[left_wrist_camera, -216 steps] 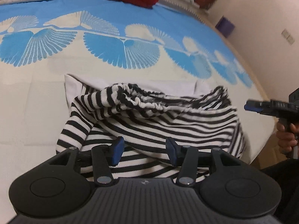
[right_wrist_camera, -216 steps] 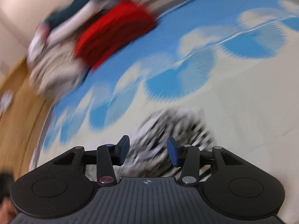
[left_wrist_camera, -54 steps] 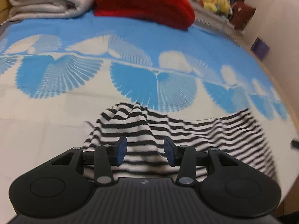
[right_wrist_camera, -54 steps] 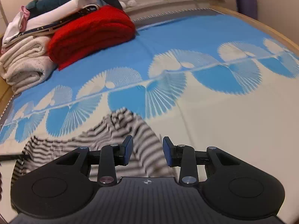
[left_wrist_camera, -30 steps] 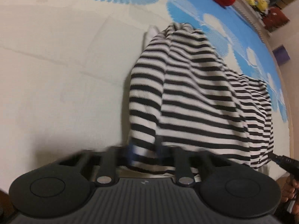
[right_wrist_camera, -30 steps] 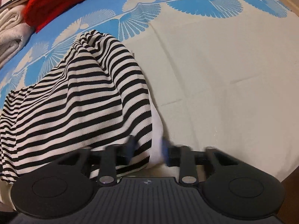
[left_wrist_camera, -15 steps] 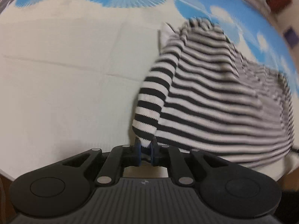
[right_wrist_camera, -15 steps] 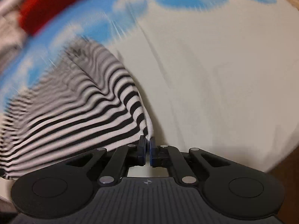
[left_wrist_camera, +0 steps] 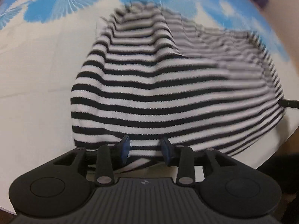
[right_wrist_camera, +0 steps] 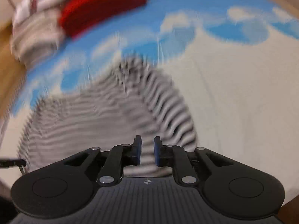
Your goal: Fold small clothes
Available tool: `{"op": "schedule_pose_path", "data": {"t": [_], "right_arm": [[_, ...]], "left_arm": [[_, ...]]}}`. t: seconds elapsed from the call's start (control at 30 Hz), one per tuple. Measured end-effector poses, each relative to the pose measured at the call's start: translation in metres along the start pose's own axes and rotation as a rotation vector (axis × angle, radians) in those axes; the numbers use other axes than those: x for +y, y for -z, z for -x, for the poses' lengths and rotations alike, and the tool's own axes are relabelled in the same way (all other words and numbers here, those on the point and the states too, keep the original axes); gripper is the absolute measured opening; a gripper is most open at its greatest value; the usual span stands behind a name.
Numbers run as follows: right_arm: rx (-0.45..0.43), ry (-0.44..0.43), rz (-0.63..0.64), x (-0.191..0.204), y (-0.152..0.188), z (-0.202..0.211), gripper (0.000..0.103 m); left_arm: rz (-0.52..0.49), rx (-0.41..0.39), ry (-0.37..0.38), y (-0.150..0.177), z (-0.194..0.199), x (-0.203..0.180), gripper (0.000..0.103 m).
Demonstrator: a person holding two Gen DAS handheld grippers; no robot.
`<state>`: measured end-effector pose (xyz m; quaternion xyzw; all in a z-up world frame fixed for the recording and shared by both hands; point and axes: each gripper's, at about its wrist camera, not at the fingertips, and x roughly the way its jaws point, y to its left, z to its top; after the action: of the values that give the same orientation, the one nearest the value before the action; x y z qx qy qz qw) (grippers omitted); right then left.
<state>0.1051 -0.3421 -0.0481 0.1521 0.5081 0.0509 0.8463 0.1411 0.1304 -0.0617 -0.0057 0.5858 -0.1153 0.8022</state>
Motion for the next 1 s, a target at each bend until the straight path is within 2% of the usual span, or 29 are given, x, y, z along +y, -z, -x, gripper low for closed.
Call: {"op": "schedule_pose_path", "data": {"t": [0.07,0.1,0.13,0.2,0.27,0.37,0.43,0.57,0.6,0.63,0.73,0.8,0.93,1.0], "right_arm": [[0.134,0.204,0.094,0.003,0.008,-0.027,0.021],[0.143,0.267,0.131,0.004,0.01,-0.033,0.025],[0.123,0.284,0.145,0.007,0.006,-0.032,0.025],[0.045,0.239,0.129,0.012,-0.006,-0.022,0.026],[-0.048,0.197,0.124,0.02,-0.017,-0.013,0.028],[-0.126,0.099,0.161,0.031,-0.04,-0.012,0.032],[-0.127,0.065,0.198,0.044,-0.045,-0.016,0.043],[-0.054,0.125,0.248,0.059,-0.058,-0.046,0.043],[-0.041,0.125,0.243,0.061,-0.062,-0.054,0.041],[-0.039,0.126,0.24,0.06,-0.061,-0.06,0.033],[-0.023,0.192,0.232,0.056,-0.067,-0.081,0.02],[0.013,0.23,0.194,0.048,-0.072,-0.094,0.014],[0.002,0.241,0.194,0.049,-0.077,-0.102,0.014],[0.0,0.239,0.19,0.05,-0.08,-0.102,0.014]], "left_arm": [[0.024,-0.02,0.004,-0.006,0.005,0.0,0.042],[0.047,-0.044,0.004,-0.009,0.009,0.003,0.042],[0.08,-0.081,0.002,-0.012,0.016,0.007,0.042],[0.115,-0.153,0.018,-0.018,0.028,0.009,0.042],[0.133,-0.219,0.064,-0.03,0.036,0.007,0.042],[0.114,-0.25,0.104,-0.05,0.035,-0.007,0.042],[0.081,-0.263,0.105,-0.063,0.025,-0.024,0.042],[0.011,-0.263,0.067,-0.077,0.006,-0.046,0.042],[0.003,-0.256,0.05,-0.08,0.0,-0.048,0.041],[0.0,-0.243,0.026,-0.085,-0.007,-0.05,0.04],[0.007,-0.181,-0.051,-0.097,-0.036,-0.044,0.038],[0.025,-0.151,-0.055,-0.101,-0.046,-0.038,0.038],[0.036,-0.143,-0.026,-0.109,-0.049,-0.028,0.038],[0.068,-0.179,0.0,-0.113,-0.037,-0.02,0.038]]}}
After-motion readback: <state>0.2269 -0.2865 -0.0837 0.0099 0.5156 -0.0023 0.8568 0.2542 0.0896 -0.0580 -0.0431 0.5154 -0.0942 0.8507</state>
